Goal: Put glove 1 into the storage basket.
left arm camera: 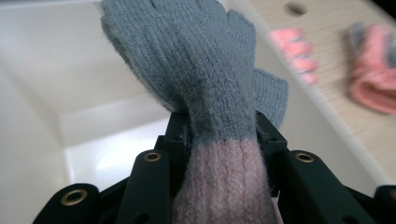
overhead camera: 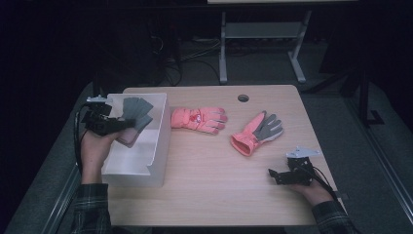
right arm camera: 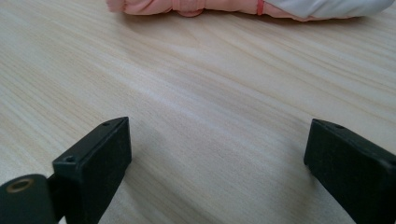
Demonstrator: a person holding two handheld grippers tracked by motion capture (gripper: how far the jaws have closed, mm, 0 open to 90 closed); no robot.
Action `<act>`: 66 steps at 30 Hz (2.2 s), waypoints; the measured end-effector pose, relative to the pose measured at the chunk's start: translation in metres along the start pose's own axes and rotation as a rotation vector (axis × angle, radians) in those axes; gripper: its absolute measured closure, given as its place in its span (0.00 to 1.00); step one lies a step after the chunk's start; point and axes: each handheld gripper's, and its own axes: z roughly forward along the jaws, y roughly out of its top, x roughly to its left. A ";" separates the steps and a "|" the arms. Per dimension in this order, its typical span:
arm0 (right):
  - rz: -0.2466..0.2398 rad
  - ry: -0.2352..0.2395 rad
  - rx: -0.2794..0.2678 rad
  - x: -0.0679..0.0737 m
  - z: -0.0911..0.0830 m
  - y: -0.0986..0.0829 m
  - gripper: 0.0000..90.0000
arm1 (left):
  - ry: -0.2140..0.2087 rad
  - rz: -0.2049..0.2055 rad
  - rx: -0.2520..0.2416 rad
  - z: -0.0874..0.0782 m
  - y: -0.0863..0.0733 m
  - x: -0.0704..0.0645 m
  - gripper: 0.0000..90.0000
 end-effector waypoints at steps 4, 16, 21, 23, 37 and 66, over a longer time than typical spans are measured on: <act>0.001 0.000 0.000 0.000 0.000 0.000 0.08 | 0.020 -0.010 0.044 0.019 -0.008 0.009 0.71; 0.003 0.000 -0.001 0.000 0.000 0.000 0.08 | 0.085 -0.031 0.155 0.058 -0.029 0.027 0.70; 0.001 0.000 0.000 0.000 0.000 0.000 0.08 | 0.114 -0.040 0.207 0.067 -0.036 0.033 0.69; 0.001 0.000 0.000 0.000 0.000 0.000 0.08 | 0.117 -0.043 0.220 0.070 -0.037 0.034 0.69; 0.001 0.000 0.000 0.000 0.000 0.000 0.08 | 0.162 -0.023 0.286 0.083 -0.040 0.030 0.43; 0.001 0.000 0.000 0.000 0.000 0.000 0.08 | -0.026 0.137 0.006 0.010 0.008 -0.030 0.15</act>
